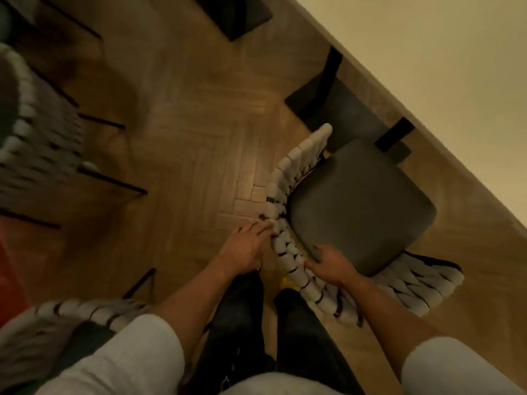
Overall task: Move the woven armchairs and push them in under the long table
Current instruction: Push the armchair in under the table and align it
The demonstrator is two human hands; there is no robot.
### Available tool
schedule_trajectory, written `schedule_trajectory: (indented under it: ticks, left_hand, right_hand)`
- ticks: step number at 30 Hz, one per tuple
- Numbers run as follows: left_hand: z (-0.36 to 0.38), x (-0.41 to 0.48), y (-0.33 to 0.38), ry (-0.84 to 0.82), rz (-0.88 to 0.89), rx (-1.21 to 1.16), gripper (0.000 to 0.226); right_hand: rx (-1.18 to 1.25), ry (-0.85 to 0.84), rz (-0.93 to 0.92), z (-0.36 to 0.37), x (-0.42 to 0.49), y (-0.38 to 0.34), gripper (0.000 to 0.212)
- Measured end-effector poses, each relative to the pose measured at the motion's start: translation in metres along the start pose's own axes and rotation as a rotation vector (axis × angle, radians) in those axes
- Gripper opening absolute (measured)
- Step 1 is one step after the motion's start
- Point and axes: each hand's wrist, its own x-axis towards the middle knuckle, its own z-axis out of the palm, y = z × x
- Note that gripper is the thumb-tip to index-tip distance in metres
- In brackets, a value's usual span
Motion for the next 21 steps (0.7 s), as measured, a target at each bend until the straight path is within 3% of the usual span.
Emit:
schedule_trajectory:
  ticks: [9, 15, 21]
  left_hand:
    - [0.043, -0.126, -0.014, 0.045, -0.574, -0.300, 0.065]
    - [0.094, -0.216, -0.015, 0.273, -0.898, -0.533, 0.051]
    - [0.137, -0.281, -0.002, 0.534, -1.227, -0.658, 0.043]
  right_hand:
    - [-0.275, 0.114, -0.325, -0.009, 0.002, -0.057, 0.051]
    - [-0.417, 0.122, -0.583, 0.026, 0.007, -0.134, 0.039]
    - [-0.698, -0.022, -0.813, 0.091, 0.009, -0.207, 0.043]
